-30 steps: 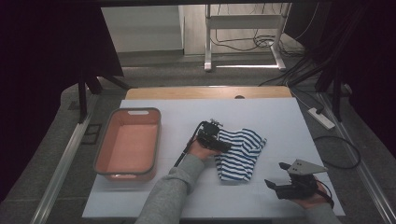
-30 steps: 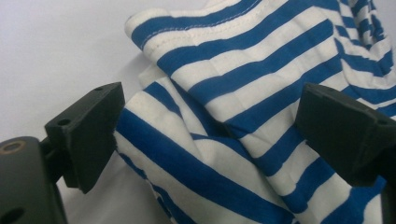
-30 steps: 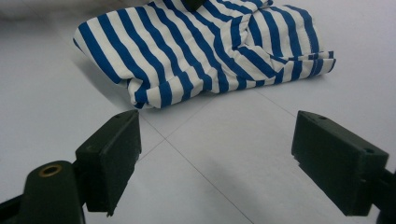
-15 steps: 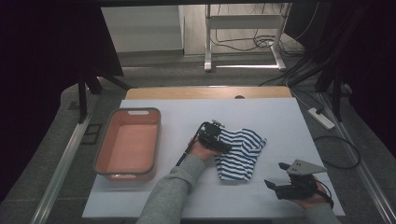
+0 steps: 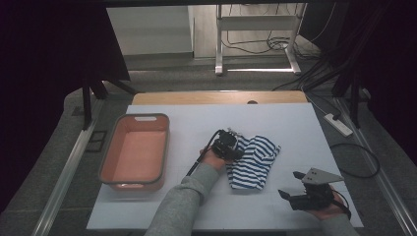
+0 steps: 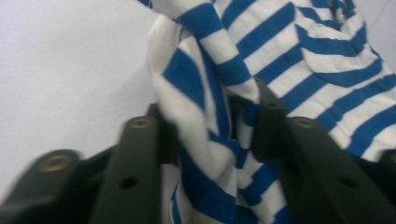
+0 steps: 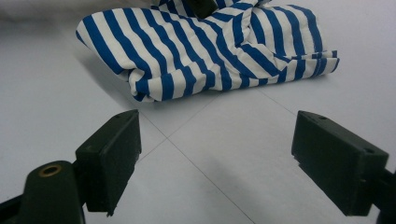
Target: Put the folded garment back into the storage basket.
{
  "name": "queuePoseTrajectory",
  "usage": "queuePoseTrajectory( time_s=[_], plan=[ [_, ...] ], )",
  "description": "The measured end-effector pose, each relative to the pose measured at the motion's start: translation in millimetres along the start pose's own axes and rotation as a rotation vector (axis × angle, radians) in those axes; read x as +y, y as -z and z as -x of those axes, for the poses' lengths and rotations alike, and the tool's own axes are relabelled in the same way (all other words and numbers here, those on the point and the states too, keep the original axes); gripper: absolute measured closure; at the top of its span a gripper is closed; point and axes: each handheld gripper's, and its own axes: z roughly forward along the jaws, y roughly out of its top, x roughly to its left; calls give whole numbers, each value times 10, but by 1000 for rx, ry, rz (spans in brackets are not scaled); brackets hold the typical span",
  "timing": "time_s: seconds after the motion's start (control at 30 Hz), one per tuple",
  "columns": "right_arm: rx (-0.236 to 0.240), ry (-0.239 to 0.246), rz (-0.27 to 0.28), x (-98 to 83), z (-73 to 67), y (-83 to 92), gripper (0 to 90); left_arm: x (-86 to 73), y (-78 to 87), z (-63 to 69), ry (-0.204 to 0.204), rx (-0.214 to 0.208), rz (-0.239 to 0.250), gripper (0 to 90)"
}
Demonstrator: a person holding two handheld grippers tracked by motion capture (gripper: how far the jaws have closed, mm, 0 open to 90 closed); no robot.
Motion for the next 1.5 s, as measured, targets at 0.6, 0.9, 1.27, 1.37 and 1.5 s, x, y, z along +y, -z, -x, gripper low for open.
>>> queuePoseTrajectory(
  time_s=[0.6,0.9,1.27,1.37,1.5],
  plan=[
    [-4,-1,-1,-4,4,9,165,20,246,27,5,-63,75,746],
    [-9,-5,-3,-6,6,9,165,24,338,48,20,-91,115,749],
    [-13,-3,2,-5,9,15,166,43,462,78,44,-134,174,750],
    [-14,-3,1,-5,10,14,166,46,514,76,51,-138,190,750],
    [-16,-7,2,-7,10,16,166,42,587,68,62,-153,217,751]
  ],
)
